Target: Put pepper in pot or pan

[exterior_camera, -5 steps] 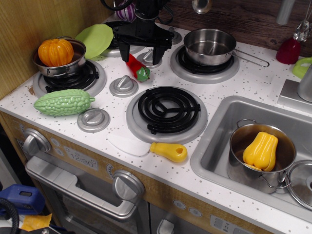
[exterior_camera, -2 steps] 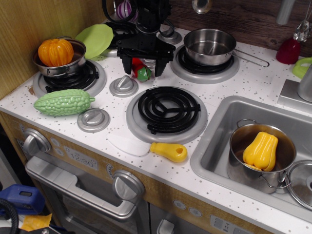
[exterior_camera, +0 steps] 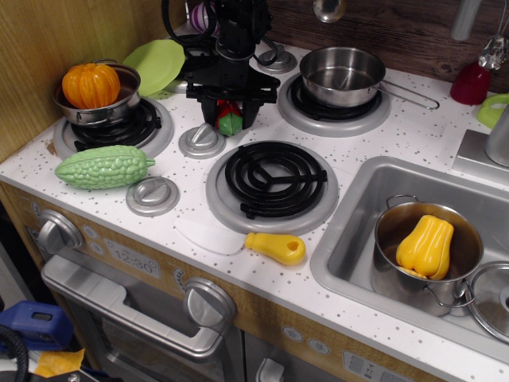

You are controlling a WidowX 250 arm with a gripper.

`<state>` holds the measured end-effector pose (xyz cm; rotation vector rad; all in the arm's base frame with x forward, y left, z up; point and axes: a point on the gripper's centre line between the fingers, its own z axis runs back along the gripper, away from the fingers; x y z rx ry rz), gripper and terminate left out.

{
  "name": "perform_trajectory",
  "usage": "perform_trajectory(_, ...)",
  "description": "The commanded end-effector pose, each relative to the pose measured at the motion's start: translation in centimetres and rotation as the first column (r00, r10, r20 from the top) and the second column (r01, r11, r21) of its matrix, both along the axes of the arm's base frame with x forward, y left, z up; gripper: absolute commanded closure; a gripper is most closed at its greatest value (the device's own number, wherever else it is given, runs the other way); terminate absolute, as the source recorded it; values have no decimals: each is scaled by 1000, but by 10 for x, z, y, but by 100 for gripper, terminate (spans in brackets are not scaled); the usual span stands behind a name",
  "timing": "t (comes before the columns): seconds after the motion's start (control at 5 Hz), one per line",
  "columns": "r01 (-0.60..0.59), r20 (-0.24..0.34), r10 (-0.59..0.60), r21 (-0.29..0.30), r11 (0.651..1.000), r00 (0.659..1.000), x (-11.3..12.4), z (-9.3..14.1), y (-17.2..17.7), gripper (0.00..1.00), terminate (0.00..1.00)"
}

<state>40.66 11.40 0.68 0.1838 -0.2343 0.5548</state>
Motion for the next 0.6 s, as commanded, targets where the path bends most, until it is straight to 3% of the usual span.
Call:
perform_trajectory(0.0,-16,95,2,150,989,995,10,54,-7,100,0)
perform_trajectory(0.2,-5,157,-29,211,977,987,19,81,-25,100,0)
perform_trajectory(0.4,-20,228,-36,238,971,973,32,91,-42,100,0)
